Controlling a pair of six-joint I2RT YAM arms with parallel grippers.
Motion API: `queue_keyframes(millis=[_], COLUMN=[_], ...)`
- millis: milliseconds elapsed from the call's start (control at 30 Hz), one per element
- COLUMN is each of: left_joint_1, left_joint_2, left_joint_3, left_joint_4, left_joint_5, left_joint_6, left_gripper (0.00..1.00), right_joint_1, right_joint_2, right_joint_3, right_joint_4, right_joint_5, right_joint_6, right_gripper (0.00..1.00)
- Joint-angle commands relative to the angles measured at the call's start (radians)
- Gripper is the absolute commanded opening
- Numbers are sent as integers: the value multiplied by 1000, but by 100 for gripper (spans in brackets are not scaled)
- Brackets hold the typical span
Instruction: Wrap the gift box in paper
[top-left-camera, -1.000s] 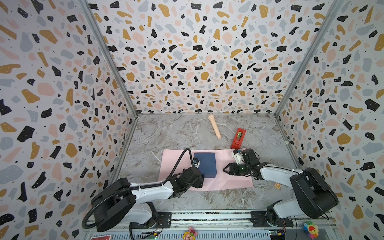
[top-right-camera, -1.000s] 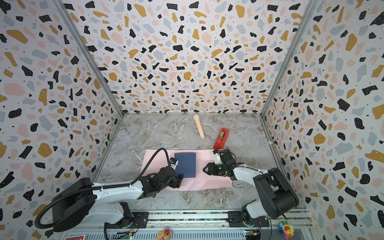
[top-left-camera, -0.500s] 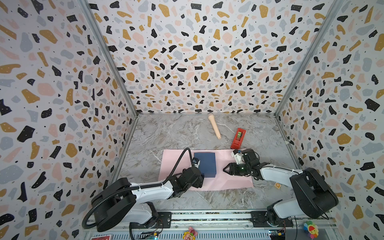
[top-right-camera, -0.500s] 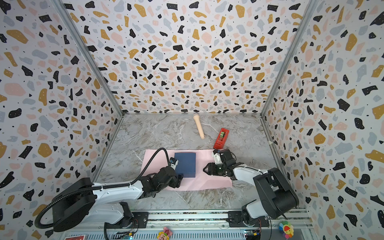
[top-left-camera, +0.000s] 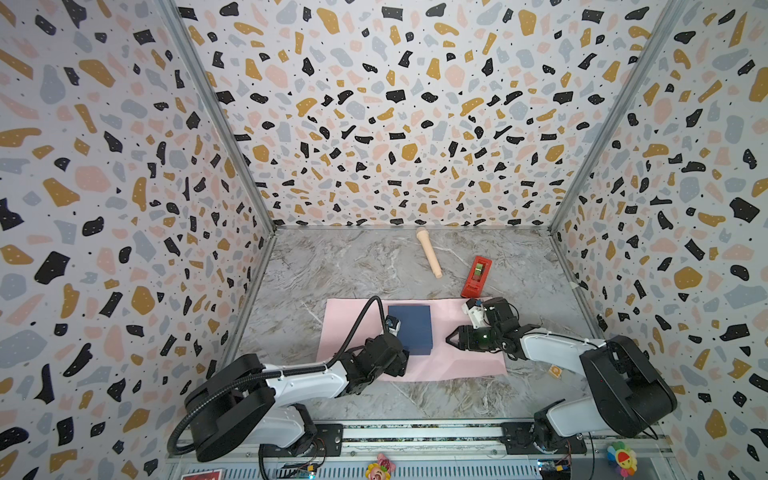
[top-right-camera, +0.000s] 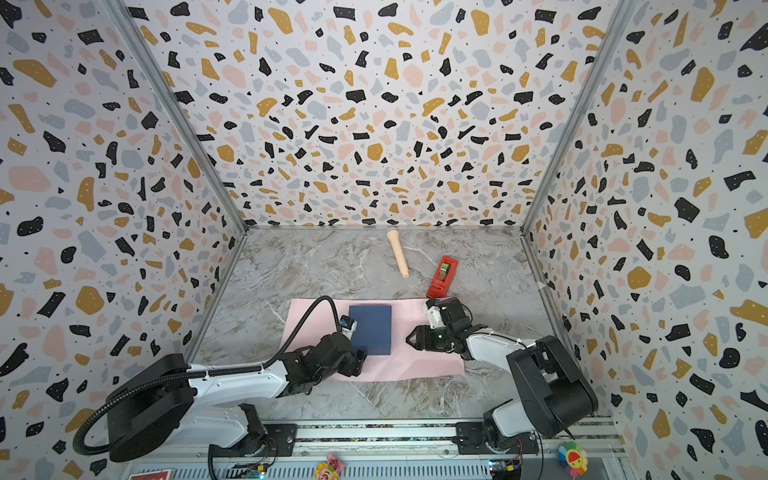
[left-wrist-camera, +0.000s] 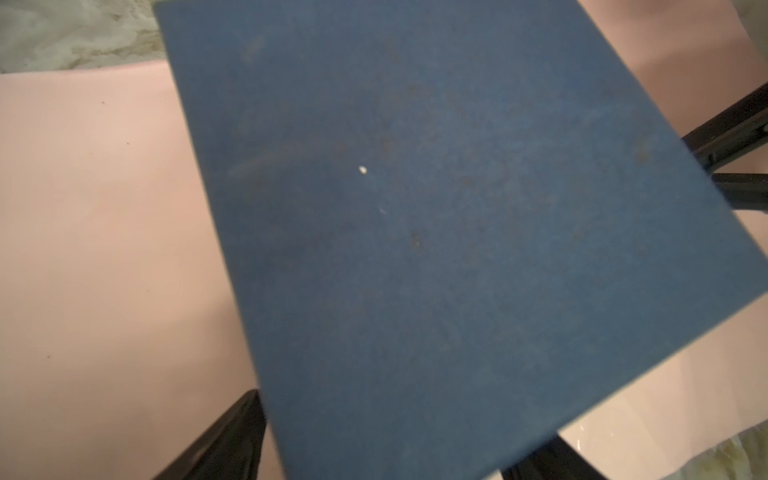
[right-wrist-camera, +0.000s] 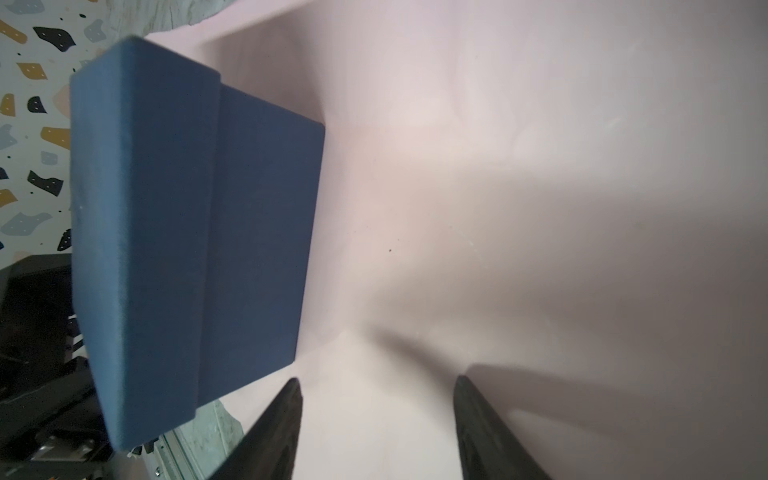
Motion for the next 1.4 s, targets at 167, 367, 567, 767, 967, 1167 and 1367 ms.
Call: queue_keyframes(millis=[167, 367, 567, 767, 967, 1167, 1367], left_joint_1=[4, 5, 74, 107, 109, 110, 113], left_joint_2=[-121, -288, -295, -226, -170, -158, -154], left_joint_3=[10, 12, 93, 160, 196, 195, 209], left_joint_4=[-50, -117, -91, -73, -88, -66, -71], left_joint_5=[71, 84, 221, 268, 282, 290, 278], left_joint_6=[-12, -33, -63, -54, -30, -41, -36], left_gripper=[96, 98, 98, 98, 97, 97, 96], right_joint_1=[-4, -51, -164, -165, -161, -136, -95], right_joint_2=[-110, -212, -346, -372, -384, -415, -436], right_joint_3=[105, 166, 99, 42, -28, -92, -123], right_joint_4=[-187, -409, -485, -482, -465, -469, -470], right_joint_5=[35, 218, 314, 349, 379, 340, 232], right_joint_6=[-39, -91, -80, 17, 95, 153, 164], right_gripper=[74, 86, 91, 93, 95, 96, 90])
